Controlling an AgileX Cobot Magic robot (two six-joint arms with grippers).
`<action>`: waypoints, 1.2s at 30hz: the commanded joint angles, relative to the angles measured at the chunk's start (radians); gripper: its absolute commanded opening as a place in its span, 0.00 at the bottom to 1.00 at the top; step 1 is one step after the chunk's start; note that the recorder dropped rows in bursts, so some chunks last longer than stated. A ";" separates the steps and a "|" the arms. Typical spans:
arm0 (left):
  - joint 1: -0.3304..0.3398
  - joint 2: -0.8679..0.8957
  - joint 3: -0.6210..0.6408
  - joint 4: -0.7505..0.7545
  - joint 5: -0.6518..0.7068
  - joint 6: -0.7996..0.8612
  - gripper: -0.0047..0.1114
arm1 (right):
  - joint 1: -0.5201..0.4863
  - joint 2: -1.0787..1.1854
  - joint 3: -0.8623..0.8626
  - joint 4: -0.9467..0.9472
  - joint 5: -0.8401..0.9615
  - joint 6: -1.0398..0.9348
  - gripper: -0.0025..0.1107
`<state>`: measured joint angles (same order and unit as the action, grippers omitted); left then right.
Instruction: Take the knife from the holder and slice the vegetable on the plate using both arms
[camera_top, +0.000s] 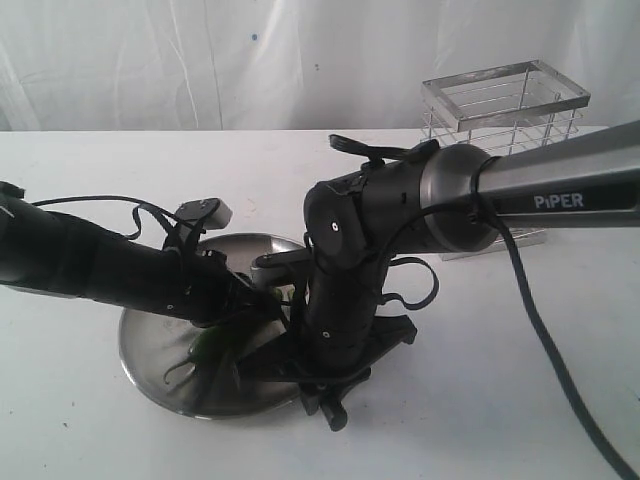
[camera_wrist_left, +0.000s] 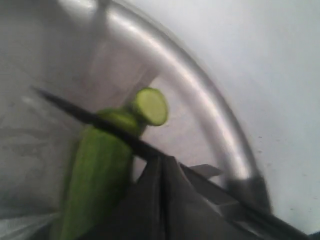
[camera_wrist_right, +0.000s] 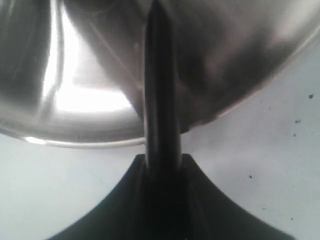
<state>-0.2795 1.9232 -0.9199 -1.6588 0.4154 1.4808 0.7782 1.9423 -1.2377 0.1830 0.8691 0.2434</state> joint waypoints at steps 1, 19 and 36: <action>-0.002 0.009 0.002 0.024 -0.039 -0.045 0.04 | 0.001 -0.007 -0.005 0.010 0.049 -0.015 0.02; -0.002 0.002 0.002 0.083 -0.056 -0.027 0.04 | 0.001 -0.007 -0.005 0.054 0.177 -0.035 0.02; -0.002 -0.051 -0.001 0.397 -0.099 0.199 0.04 | 0.001 -0.007 -0.005 0.041 -0.011 -0.024 0.02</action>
<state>-0.2819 1.8772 -0.9219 -1.2728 0.3399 1.6373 0.7782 1.9405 -1.2438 0.2303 0.8849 0.2238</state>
